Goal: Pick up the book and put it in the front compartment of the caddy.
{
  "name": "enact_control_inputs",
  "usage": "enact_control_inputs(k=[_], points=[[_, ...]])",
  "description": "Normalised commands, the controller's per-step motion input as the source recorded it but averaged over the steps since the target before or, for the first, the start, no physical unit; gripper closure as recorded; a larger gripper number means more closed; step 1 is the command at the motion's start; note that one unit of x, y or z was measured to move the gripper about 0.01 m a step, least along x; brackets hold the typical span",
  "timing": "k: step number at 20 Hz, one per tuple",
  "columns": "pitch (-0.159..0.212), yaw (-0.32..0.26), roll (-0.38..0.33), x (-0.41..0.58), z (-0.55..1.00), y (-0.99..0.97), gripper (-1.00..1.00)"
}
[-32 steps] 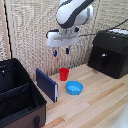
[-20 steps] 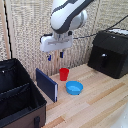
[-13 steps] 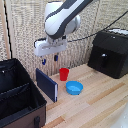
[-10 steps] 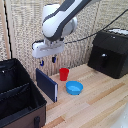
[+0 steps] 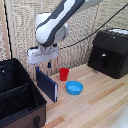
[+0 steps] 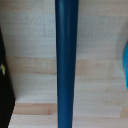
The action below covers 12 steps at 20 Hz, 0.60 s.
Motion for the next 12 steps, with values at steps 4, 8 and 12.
enact_control_inputs(k=[4,8,12], points=[[0.069,0.042,-0.019,0.196,-0.22,-0.01,-1.00],[0.001,0.007,-0.005,0.156,-0.19,-0.05,-1.00],[-0.004,0.000,-0.003,0.091,-0.19,-0.01,-1.00]])
